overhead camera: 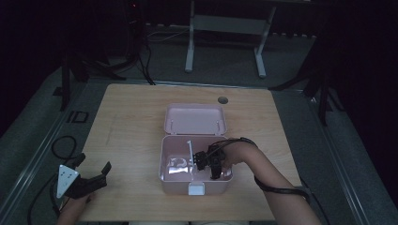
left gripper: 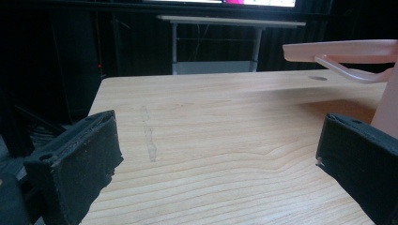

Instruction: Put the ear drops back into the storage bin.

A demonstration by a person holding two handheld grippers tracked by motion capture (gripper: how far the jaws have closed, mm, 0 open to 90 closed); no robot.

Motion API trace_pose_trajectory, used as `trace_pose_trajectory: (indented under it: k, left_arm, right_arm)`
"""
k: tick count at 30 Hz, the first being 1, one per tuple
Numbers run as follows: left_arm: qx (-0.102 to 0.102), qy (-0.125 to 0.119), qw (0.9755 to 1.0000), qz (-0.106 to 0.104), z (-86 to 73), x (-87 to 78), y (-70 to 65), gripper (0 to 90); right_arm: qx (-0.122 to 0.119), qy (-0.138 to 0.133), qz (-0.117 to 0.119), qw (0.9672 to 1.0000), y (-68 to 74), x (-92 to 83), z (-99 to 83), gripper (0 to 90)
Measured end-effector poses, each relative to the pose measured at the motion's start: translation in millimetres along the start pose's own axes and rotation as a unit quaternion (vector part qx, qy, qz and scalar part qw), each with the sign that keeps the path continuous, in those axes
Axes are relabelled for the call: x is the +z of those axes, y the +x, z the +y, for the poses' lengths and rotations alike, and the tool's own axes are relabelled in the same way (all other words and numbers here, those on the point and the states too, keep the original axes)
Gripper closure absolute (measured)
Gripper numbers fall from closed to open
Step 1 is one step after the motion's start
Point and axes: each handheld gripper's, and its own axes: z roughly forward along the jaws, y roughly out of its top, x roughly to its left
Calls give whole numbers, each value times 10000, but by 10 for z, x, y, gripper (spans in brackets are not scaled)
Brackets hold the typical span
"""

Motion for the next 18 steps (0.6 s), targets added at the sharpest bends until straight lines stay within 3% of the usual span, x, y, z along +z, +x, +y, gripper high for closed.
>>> trace_pose_trajectory:
  k: [7,12,18]
  left_arm:
    - [4,3,10000,4,0,1,-1,4]
    - [5,4,10000,3,0,1,0,4]
    - [6,9,10000,8,1,3,-1,4]
  right_arm:
    - [84,-295,-192,9993,3,-259,-101,528]
    - [121,-284,-271,9992,19,-383,-154,503]
    - [128,-517,-428,9977,83,-566,-258,428]
